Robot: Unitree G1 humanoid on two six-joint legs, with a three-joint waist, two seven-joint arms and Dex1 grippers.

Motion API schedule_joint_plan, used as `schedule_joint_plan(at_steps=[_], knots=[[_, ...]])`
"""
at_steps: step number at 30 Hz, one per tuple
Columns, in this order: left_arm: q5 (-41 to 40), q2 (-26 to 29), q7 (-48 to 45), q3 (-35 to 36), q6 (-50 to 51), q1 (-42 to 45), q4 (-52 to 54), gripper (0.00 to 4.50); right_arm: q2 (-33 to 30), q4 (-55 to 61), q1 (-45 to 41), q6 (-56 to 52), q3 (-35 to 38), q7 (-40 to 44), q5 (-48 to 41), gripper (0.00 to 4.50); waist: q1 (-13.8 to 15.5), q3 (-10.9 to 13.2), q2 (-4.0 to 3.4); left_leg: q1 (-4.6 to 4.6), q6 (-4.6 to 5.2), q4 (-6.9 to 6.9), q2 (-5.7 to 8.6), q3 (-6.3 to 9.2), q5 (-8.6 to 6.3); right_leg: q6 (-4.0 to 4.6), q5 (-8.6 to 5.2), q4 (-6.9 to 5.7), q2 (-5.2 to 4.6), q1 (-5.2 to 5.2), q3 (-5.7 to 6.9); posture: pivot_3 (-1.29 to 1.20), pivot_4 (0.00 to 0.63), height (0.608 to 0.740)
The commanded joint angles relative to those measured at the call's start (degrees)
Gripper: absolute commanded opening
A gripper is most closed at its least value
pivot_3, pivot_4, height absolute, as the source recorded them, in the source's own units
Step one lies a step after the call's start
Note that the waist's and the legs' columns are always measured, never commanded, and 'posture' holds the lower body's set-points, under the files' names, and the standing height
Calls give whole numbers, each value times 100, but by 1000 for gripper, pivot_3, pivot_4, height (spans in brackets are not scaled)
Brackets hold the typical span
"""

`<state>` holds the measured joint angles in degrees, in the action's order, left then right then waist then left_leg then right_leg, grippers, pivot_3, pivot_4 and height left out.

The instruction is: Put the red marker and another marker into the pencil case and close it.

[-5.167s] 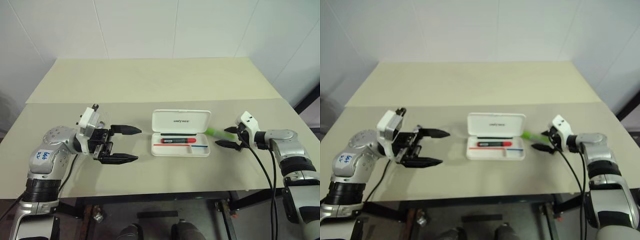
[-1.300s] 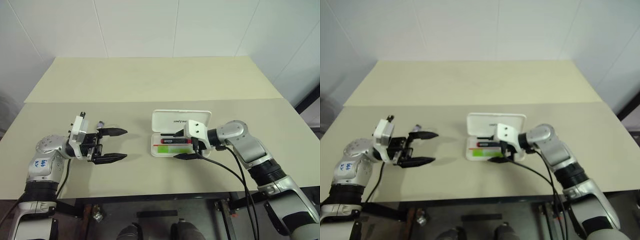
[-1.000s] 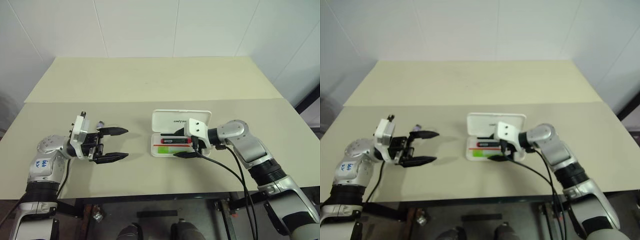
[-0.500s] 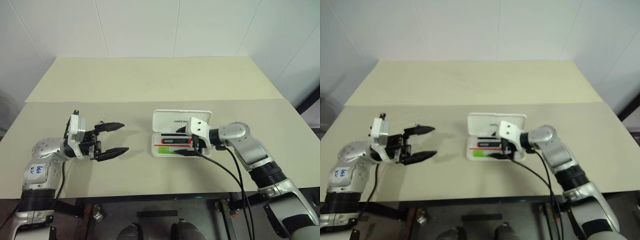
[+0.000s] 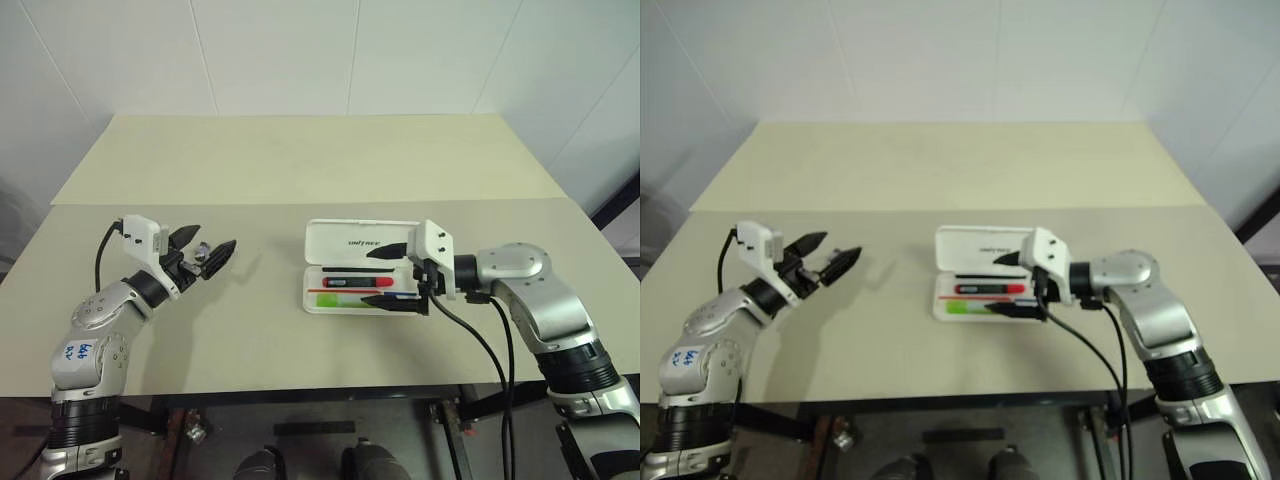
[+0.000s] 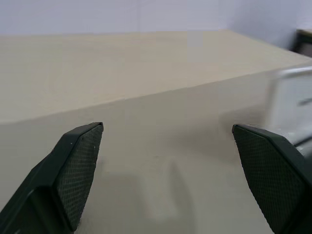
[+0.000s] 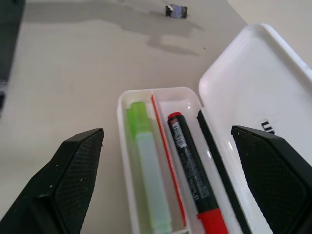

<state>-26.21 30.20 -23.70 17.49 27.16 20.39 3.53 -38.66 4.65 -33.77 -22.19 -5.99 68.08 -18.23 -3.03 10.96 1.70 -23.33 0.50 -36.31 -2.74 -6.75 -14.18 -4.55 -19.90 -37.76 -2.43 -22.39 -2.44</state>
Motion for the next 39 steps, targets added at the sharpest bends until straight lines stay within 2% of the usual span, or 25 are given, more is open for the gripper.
schedule_joint_plan(at_steps=[1, 9, 19, 28, 29, 31, 39], knots=[[292, 54, 448, 35, 142, 317, -167, 4500, -167, 326, 96, -38, 345, 131, -365, 4443, 2, 0, 1, 0, -1, 0, 0, 0, 1, 0, 0, 0, 0, 0, -1, 0, 150, 740], [743, 127, 764, -119, 377, 1038, -1275, 4500, -427, 125, 168, 39, 575, -25, -360, 4443, 18, -1, 3, 1, -20, 2, 1, -3, 12, 0, 0, 3, 1, -1, 0, 0, 150, 740], [1029, 260, 231, -541, 608, 1570, -2467, 4500, -507, 119, 238, 32, 608, -190, -341, 4443, 41, 0, 5, 0, -28, 2, 1, -9, 16, 0, 0, 4, 2, -3, 1, 0, 150, 740], [1247, 303, 103, -711, 689, 1789, -2878, 4500, -633, 170, 326, 5, 692, -309, -383, 4443, 96, 0, 5, 1, -28, 3, 1, -11, 16, 0, 0, 5, 2, -5, 1, 0, 150, 740], [1274, 304, 67, -748, 688, 1800, -2905, 4115, -643, 162, 329, 4, 700, -315, -383, 4500, 100, 0, 5, 0, -28, 3, 1, -12, 16, 0, 0, 4, 2, -5, 0, 0, 150, 740], [1269, 289, -25, -765, 669, 1795, -2898, 3663, -661, 161, 336, -2, 718, -331, -386, 4500, 115, 0, 5, 1, -28, 3, 1, -13, 16, 0, 0, 4, 2, -5, 0, 0, 150, 740], [1351, 267, -74, -763, 728, 1885, -2964, 1013, -719, 134, 324, 0, 737, -365, -395, 4500, 143, 0, 5, 0, -28, 2, 2, -12, 15, 0, 0, 4, 1, -5, 0, 0, 150, 740]])
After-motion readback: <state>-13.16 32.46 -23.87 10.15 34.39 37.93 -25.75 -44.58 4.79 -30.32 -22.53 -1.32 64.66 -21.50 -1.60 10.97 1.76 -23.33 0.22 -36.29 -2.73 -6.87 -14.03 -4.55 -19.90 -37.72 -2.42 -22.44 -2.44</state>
